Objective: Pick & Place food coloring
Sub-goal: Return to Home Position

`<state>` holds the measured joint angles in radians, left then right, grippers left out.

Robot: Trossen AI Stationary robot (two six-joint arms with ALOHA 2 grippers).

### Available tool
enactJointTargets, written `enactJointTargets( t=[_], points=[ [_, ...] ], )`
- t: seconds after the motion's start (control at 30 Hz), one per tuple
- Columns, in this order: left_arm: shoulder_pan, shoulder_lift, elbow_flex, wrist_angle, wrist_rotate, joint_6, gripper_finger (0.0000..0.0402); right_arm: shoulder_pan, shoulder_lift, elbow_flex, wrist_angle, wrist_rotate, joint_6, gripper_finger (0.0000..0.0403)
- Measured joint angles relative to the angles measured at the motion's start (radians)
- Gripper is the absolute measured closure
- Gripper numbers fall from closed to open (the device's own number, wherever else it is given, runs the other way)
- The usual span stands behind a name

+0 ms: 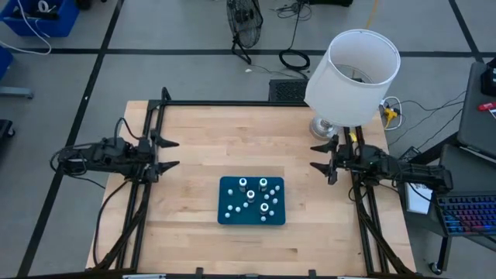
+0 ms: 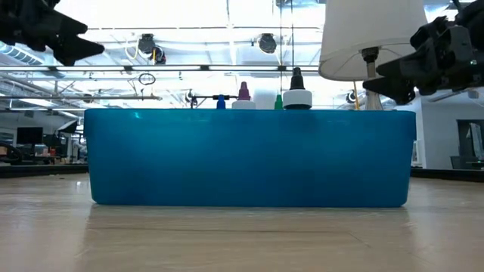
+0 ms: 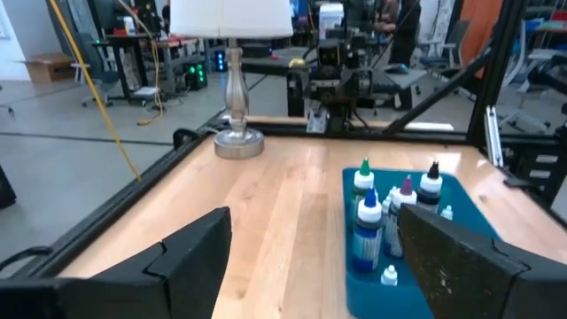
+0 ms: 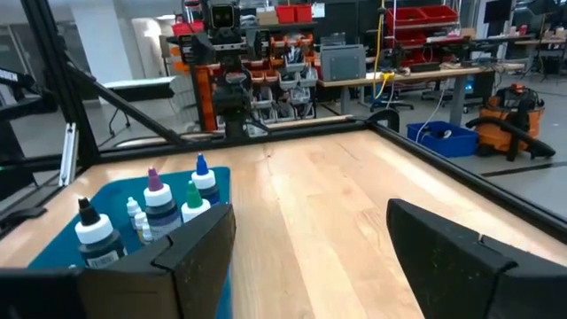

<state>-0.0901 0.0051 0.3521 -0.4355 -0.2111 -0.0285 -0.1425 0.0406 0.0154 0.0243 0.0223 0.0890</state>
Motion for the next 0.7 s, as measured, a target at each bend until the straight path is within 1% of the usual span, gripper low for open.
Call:
enactJointTargets(
  t=[0.1, 0.33, 0.57, 0.7],
  points=[
    [0.000, 0.000, -0.025, 0.012, 0.000, -0.004, 0.0081, 0.000, 0.013, 0.000, -0.002, 0.000, 0.000, 0.0120],
    [0.000, 0.000, -0.144, 0.204, 0.000, 0.020, 0.0091, 0.000, 0.035, 0.000, -0.001, 0.001, 0.000, 0.0120],
    [0.001, 0.000, -0.228, 0.364, -0.010, 0.040, 0.0082, 0.000, 0.037, 0.000, -0.001, 0.002, 0.000, 0.0122],
    [0.001, 0.000, -0.258, 0.385, -0.001, 0.045, 0.0078, 0.000, 0.037, 0.000, 0.000, 0.002, 0.002, 0.0120]
  ],
)
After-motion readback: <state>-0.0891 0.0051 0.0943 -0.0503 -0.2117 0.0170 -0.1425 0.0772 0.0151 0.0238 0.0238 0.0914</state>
